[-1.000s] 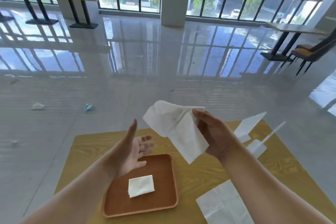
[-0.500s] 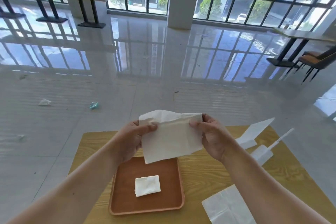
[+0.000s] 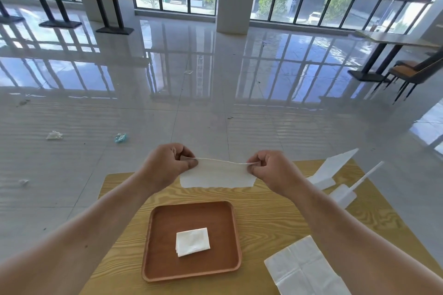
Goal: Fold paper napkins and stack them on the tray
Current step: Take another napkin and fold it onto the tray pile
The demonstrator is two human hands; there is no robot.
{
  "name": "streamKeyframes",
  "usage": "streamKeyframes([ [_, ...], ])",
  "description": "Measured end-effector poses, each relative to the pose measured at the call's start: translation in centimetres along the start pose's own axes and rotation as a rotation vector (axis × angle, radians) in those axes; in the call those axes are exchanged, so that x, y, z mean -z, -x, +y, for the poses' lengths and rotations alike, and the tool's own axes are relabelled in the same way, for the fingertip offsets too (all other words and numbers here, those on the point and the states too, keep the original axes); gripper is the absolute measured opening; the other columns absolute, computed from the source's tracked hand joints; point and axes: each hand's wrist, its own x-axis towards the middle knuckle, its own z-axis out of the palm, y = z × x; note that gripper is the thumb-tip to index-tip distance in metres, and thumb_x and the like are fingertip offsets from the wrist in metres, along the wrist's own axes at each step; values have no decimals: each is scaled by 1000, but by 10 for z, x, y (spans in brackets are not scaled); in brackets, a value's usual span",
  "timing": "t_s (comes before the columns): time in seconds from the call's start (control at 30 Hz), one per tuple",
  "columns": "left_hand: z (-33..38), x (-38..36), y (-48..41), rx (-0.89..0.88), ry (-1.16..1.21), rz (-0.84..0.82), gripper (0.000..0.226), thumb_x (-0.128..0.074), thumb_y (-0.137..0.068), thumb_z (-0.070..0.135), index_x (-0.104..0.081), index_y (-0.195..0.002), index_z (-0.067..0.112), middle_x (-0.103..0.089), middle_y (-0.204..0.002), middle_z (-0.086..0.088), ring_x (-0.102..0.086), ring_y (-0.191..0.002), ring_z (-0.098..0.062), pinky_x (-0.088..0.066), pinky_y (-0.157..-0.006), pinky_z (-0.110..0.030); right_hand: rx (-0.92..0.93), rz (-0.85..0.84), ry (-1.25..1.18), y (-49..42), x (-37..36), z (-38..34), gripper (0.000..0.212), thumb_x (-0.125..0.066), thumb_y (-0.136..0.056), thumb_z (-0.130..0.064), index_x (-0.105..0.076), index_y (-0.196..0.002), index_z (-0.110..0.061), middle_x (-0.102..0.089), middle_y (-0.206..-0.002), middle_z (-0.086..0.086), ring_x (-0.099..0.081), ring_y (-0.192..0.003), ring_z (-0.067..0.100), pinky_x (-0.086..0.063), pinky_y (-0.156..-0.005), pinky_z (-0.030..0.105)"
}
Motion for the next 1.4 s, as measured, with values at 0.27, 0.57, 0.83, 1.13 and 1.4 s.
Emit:
streamKeyframes([
  [0.27,36,0,-4,-290,-487,52,14,-80,-86,38,-67,-83,40,-67,-111,9,-54,-113,-17,-39,-95,-36,2,-219,380,7,-3,-20,23,-65,-79,-23,-64,-101,-28,-69,-103,-12,-63,-79,10,-49,-63,28],
  [0.57,56,-8,-5,-314,-542,178,34,-79,-86,39,-63,-114,28,-61,-133,0,-51,-127,-27,-34,-94,-33,-93,-252,-97,7,-45,-20,14,-68,-95,-26,-78,-103,-20,-79,-92,1,-73,-82,20,-57,-74,35],
  [0.83,3,-9,23,53,-192,13,85,-67,-69,83,-49,-136,33,-51,-145,-3,-50,-129,-17,-46,-102,-42,-254,-275,-833,11,-52,-18,82,-74,-90,1,-33,-157,-22,-69,-127,23,-72,-111,35,-61,-93,48],
  [1.13,-5,-22,36,81,51,-303,68,-93,-68,49,-65,-128,30,-72,-128,8,-67,-118,-6,-52,-106,-38,-60,-336,-679,13,-45,-35,71,-67,-92,9,-44,-153,-21,-62,-98,17,-63,-86,21,-54,-83,32],
  [1.4,-4,-24,40,82,108,-319,67,-92,-71,28,-57,-128,33,-71,-119,3,-73,-98,-9,-61,-81,-30,-7,-299,-552,9,-37,-47,43,-67,-93,6,-66,-128,-19,-66,-95,8,-61,-84,17,-53,-72,28],
])
